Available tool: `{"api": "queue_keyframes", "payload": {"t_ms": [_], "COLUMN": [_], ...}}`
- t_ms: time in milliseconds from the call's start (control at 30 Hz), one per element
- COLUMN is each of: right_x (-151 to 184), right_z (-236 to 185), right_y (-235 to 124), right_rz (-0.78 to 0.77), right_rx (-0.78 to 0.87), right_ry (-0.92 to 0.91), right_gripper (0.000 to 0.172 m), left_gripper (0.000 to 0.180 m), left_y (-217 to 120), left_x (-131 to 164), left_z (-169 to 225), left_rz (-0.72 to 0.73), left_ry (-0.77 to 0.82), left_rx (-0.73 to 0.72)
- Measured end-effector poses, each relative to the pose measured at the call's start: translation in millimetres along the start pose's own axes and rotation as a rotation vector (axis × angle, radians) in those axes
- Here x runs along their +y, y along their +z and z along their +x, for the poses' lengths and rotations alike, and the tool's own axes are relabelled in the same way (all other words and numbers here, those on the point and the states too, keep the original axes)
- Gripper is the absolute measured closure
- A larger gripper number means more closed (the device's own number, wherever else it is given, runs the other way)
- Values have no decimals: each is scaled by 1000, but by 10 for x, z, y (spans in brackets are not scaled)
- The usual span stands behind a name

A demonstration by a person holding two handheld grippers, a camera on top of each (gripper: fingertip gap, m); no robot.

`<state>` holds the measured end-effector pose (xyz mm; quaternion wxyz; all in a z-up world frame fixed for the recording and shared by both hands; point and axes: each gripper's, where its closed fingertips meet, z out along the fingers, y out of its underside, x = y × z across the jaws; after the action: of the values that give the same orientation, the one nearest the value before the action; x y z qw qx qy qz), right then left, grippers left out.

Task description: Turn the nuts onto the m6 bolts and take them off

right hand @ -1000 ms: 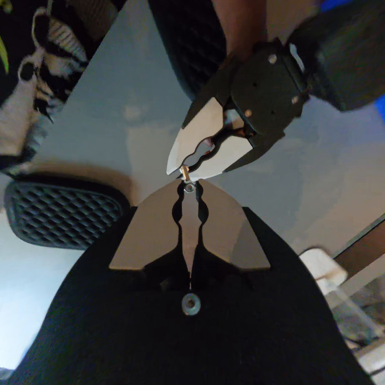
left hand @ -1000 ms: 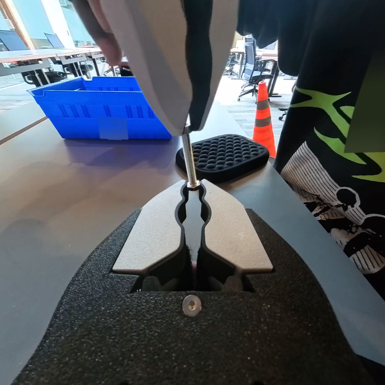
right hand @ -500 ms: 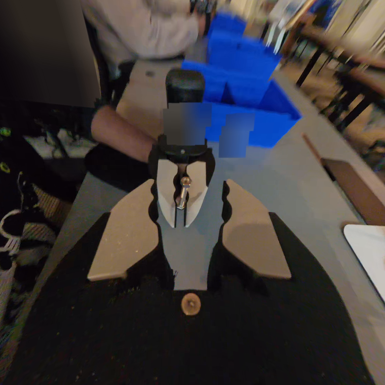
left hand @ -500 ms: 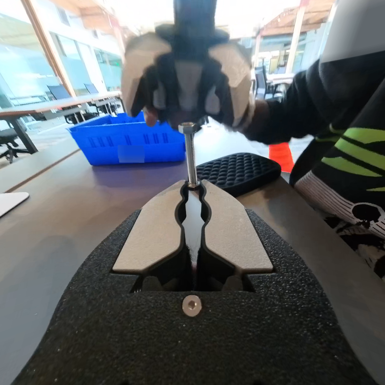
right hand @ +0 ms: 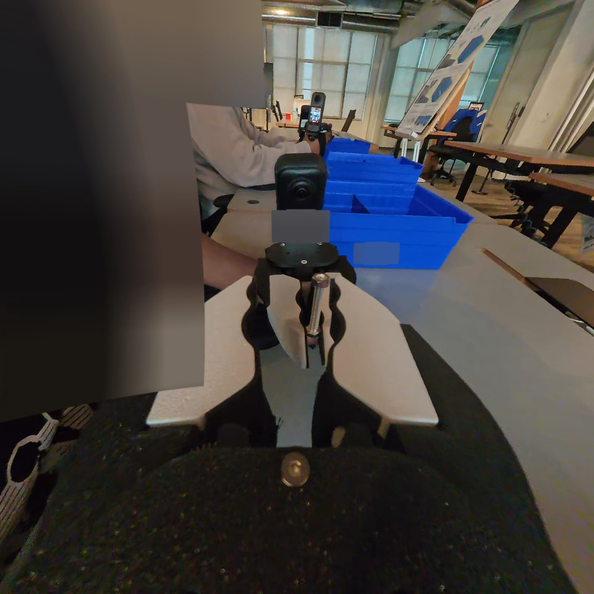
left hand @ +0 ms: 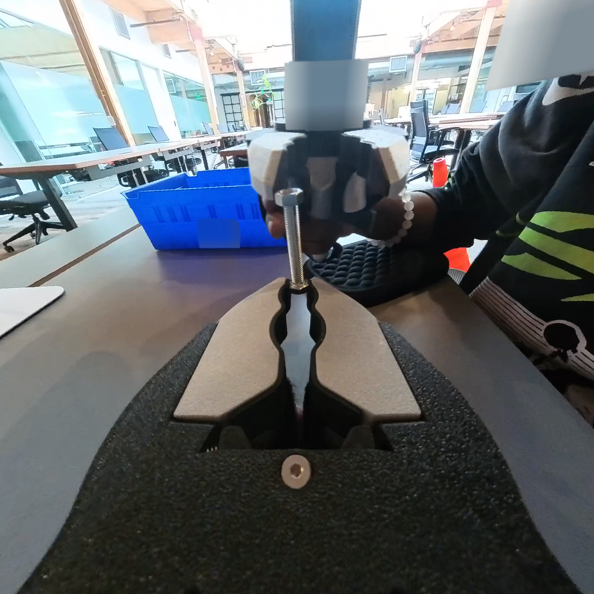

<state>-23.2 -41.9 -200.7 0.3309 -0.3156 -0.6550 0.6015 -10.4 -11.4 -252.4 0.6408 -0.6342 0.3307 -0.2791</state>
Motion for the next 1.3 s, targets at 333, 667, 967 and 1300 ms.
{"api": "queue_keyframes", "payload": {"t_ms": [333,667,967,1300], "right_x": [-47,-13,-22,-39], "right_z": [83,52,32,46], "right_y": [-34,-46,-38,-23], "right_rz": [61,58,85,108], "right_rx": [36,11,3,12], "right_ry": [4,-6,-13,-10], "right_gripper": [122,145,157,160], "left_gripper": [171,171,172,172], "left_y": [-3,-12,-23,-39], "left_x": [3,-1,-11,-24], "left_z": [-31,-53,-84,-112], "left_rz": [-1,4,14,27], "left_ry": [-23,-33,-48,-62], "left_rx": [-7,-14,-28,-37]}}
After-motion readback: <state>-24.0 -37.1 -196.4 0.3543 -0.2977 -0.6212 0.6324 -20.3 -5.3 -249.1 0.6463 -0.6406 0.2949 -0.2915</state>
